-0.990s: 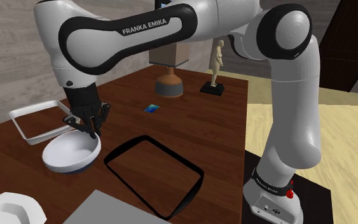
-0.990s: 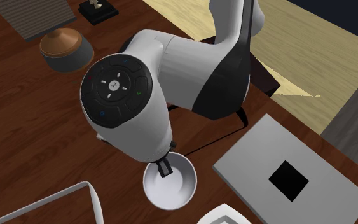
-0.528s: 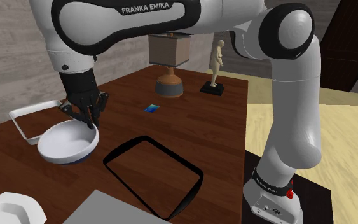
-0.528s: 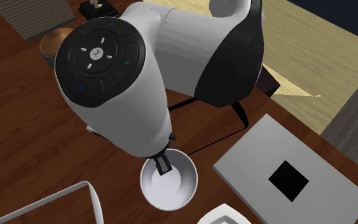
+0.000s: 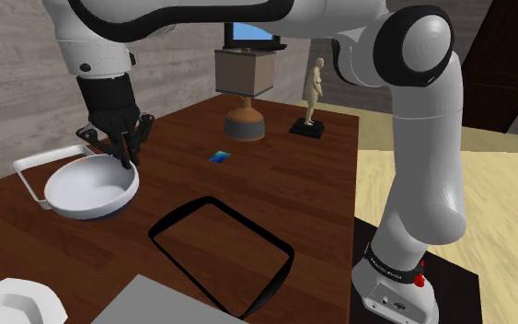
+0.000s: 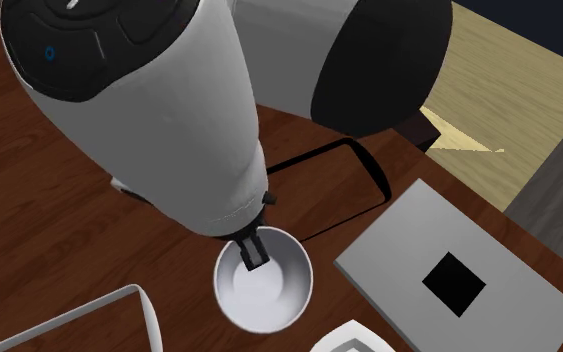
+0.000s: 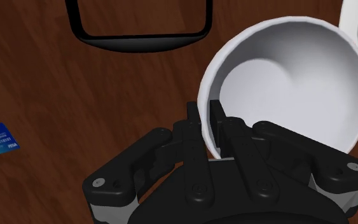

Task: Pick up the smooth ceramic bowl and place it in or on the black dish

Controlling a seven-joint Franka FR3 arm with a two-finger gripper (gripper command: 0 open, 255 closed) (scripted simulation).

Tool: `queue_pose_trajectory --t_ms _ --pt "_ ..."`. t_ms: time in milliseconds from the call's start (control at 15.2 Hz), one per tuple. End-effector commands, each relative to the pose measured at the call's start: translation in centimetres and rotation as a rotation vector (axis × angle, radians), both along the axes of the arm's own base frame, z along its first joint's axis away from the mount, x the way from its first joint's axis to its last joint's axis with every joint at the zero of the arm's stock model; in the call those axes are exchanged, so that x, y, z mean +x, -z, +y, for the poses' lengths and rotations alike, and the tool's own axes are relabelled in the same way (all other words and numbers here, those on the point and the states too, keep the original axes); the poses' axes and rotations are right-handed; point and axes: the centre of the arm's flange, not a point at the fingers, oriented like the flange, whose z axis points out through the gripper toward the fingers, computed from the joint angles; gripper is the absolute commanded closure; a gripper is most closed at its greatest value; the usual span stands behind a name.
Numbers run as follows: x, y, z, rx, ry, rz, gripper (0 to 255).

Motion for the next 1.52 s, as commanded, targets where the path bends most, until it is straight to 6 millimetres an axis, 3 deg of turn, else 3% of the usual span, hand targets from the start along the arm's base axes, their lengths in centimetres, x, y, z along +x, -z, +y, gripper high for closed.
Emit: queue_pose_trajectory --t_ms 0,132,1320,1452 --pt "0.0 -1.0 0.0 0.000 0.000 0.000 255" --pt "0.0 -2.0 0.0 0.000 0.000 0.000 255" --pt "-17.2 -6.4 -15.8 0.000 0.000 0.000 255" --pt "-17.9 -6.0 -16.4 0.000 0.000 0.000 255"
